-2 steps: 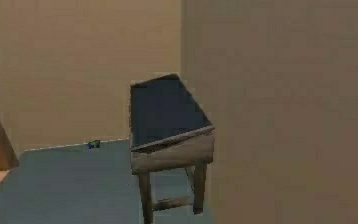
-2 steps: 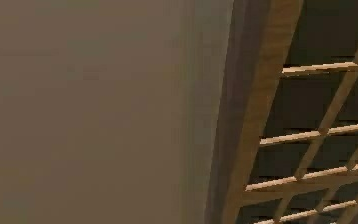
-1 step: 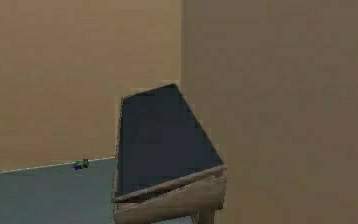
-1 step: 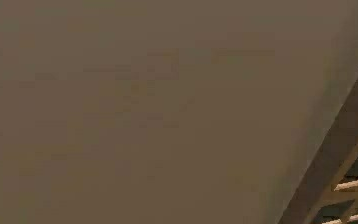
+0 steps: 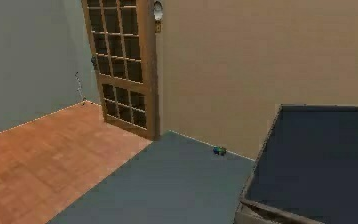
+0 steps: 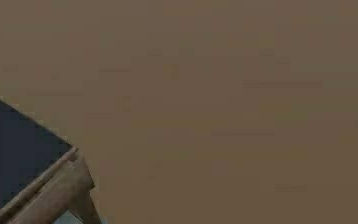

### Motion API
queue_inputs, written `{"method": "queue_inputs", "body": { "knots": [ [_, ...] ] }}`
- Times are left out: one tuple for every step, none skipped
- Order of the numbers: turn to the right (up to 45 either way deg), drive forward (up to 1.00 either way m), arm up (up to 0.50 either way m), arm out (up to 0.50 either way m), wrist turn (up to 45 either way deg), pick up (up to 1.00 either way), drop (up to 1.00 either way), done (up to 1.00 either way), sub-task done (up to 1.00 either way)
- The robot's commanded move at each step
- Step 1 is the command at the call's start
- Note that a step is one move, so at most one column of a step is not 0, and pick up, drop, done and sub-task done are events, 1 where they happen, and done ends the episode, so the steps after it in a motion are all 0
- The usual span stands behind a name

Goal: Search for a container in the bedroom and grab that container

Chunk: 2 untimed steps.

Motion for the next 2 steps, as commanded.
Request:
{"method": "queue_inputs", "body": {
  "knots": [
    [-39.0, 0.0, 0.0, 0.0, 0.0, 0.0, 0.0, 0.0, 0.0],
    [0.0, 0.6, 0.0, 0.0, 0.0, 0.0, 0.0, 0.0, 0.0]
  ]
}}
